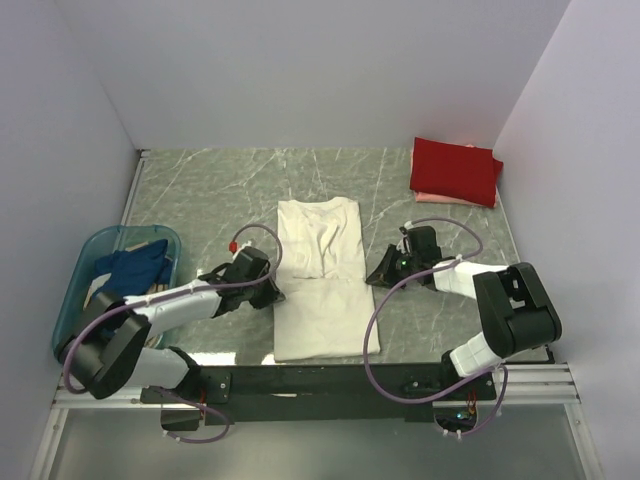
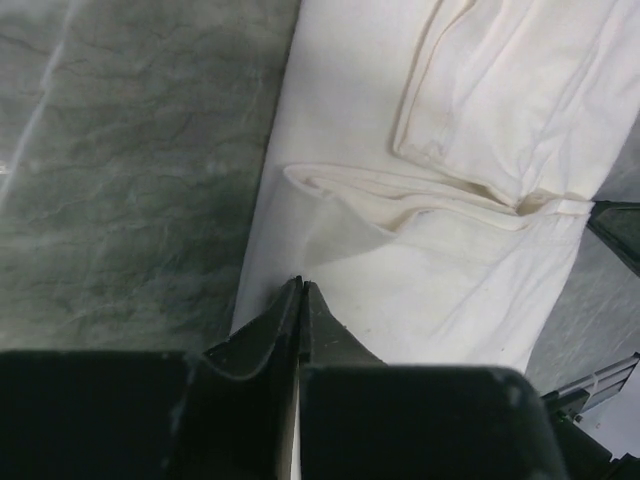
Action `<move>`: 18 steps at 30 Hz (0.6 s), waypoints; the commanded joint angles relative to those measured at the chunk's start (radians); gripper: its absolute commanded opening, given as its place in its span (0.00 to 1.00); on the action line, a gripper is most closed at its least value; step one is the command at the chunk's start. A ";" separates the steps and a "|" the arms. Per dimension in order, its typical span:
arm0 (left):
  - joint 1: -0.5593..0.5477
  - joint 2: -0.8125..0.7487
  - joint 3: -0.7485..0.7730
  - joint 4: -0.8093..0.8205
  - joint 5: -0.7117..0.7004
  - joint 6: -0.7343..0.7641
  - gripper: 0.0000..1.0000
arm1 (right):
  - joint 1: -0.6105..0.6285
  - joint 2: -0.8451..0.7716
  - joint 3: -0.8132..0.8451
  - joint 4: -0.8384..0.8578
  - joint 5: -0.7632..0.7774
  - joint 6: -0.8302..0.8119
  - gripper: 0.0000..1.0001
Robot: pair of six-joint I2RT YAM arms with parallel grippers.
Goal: Fold and stack the t-shirts
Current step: Fold the tshirt
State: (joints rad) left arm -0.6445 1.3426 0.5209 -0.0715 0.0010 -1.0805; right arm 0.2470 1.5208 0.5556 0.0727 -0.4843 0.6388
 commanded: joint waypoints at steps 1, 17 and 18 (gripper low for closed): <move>0.012 -0.089 0.005 -0.057 -0.048 0.016 0.08 | -0.008 -0.039 0.020 -0.065 0.068 -0.025 0.09; 0.043 -0.342 -0.050 -0.253 0.135 -0.012 0.53 | -0.034 -0.517 -0.095 -0.416 -0.034 -0.030 0.40; 0.042 -0.362 -0.058 -0.272 0.149 -0.018 0.55 | -0.034 -0.590 -0.120 -0.474 -0.036 -0.031 0.42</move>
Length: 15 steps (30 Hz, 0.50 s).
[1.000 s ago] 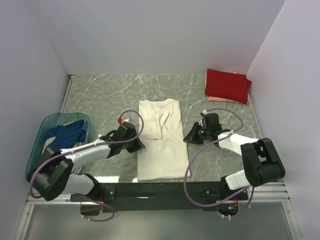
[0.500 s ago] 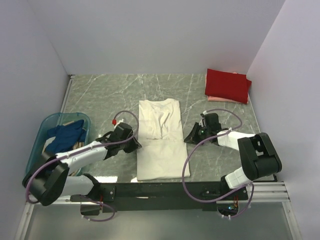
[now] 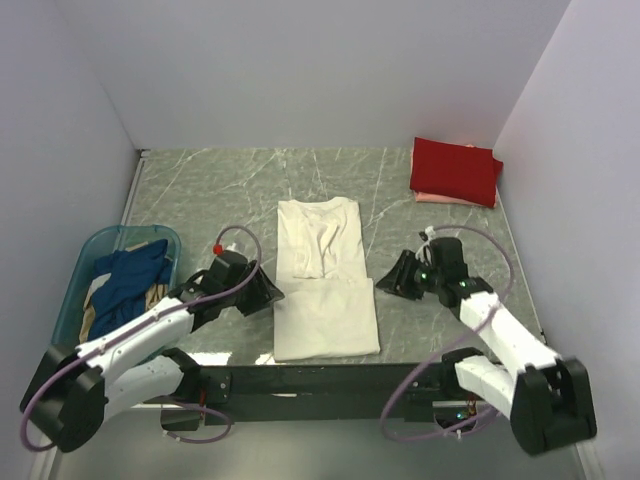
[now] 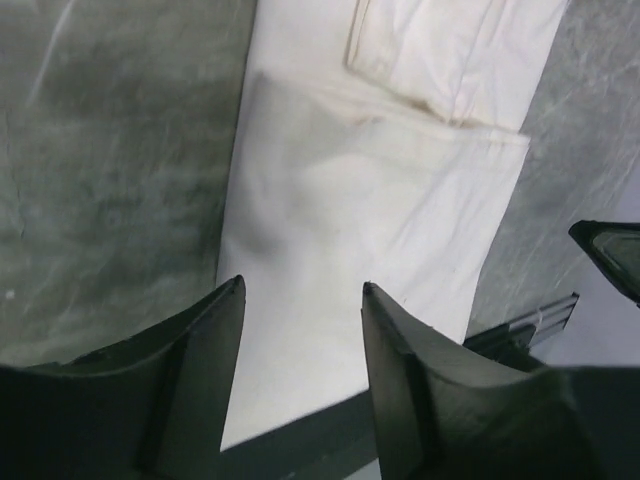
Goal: Fold and stack the t-shirts
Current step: Fold the tshirt
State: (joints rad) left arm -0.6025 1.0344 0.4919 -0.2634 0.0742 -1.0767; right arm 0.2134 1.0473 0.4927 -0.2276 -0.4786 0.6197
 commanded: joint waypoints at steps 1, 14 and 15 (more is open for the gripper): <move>0.000 -0.089 -0.039 -0.103 0.082 -0.025 0.57 | 0.001 -0.153 -0.069 -0.205 -0.048 -0.014 0.44; -0.223 -0.261 -0.136 -0.198 0.122 -0.204 0.46 | 0.377 -0.415 -0.258 -0.154 -0.034 0.351 0.44; -0.259 -0.273 -0.147 -0.210 0.112 -0.242 0.46 | 0.386 -0.440 -0.293 -0.151 -0.016 0.359 0.44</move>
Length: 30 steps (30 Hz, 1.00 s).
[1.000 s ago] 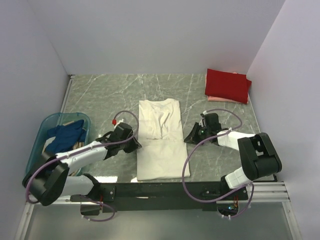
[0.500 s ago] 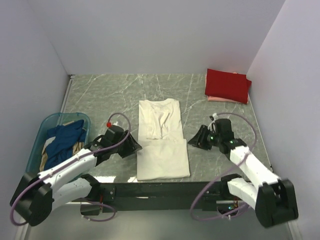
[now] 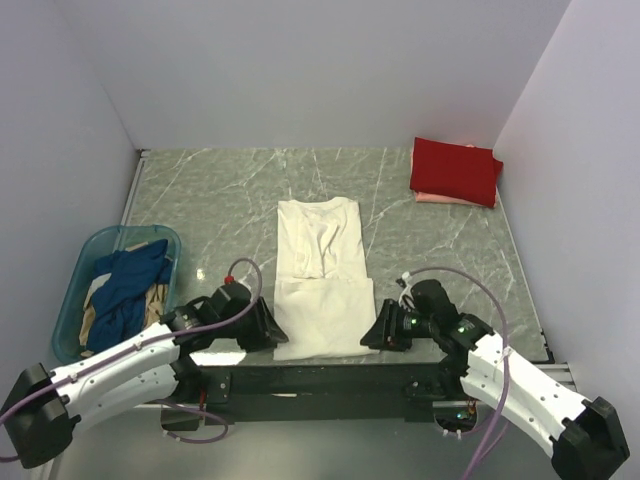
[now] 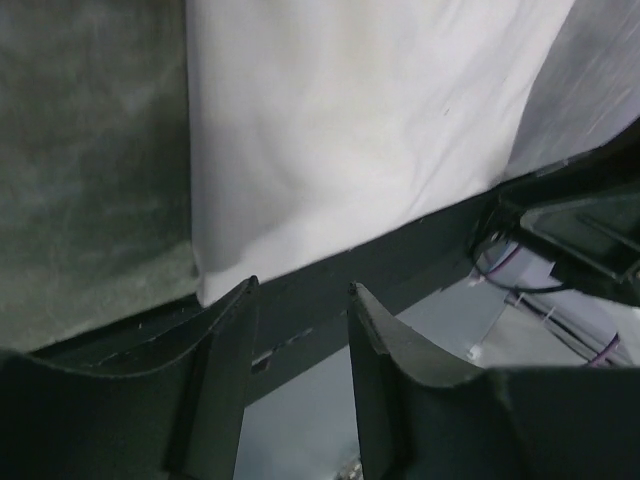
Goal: Fold and stack the t-shirts
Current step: Fold the tshirt
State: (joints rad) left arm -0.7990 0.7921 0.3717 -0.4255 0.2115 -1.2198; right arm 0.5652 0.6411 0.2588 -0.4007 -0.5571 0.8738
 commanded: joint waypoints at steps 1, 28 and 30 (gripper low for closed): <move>-0.077 -0.057 -0.048 -0.055 -0.037 -0.115 0.46 | 0.041 -0.046 -0.079 0.026 0.068 0.116 0.44; -0.131 -0.087 -0.125 -0.024 -0.073 -0.188 0.50 | 0.041 -0.218 -0.079 -0.247 0.252 0.133 0.48; -0.134 -0.071 -0.126 -0.024 -0.080 -0.187 0.50 | 0.041 -0.219 -0.069 -0.263 0.269 0.126 0.49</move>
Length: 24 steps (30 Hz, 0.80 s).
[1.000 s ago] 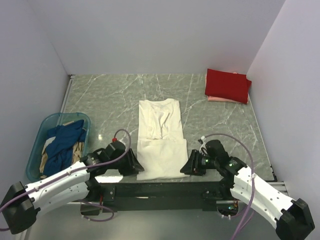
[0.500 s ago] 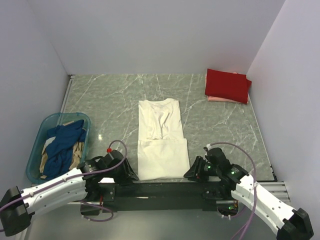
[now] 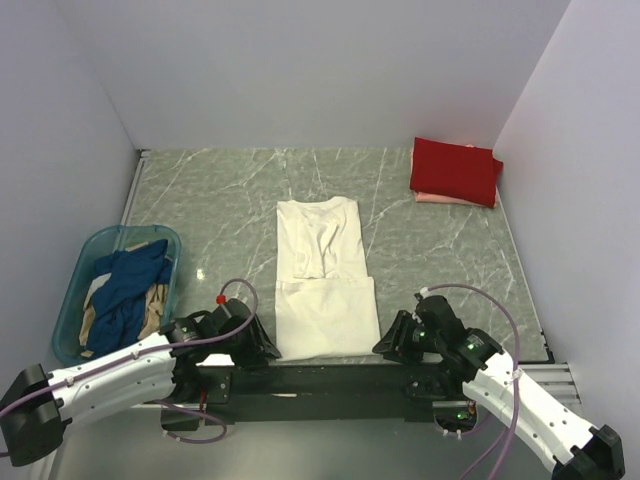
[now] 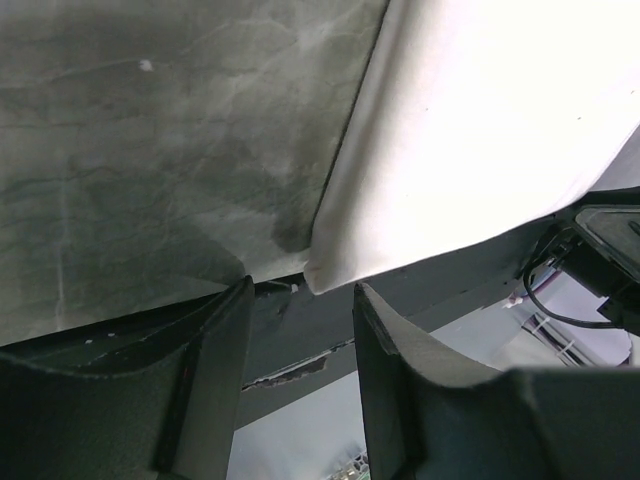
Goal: Fold and stack the t-shirts
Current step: Fold the tshirt
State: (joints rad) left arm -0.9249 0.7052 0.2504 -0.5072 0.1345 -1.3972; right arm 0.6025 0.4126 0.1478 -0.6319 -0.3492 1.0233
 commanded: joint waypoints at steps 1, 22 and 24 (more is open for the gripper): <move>-0.009 0.022 -0.007 0.062 -0.004 -0.010 0.49 | 0.003 0.009 0.039 -0.026 0.062 -0.023 0.49; -0.068 0.158 -0.030 0.200 -0.067 -0.059 0.34 | 0.005 0.117 -0.011 0.179 0.055 -0.025 0.24; -0.069 0.151 -0.017 0.197 -0.081 -0.056 0.30 | 0.005 0.118 -0.004 0.187 0.042 -0.031 0.19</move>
State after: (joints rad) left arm -0.9878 0.8528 0.2302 -0.3065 0.1162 -1.4490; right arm 0.6025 0.5228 0.1417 -0.5014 -0.3042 1.0107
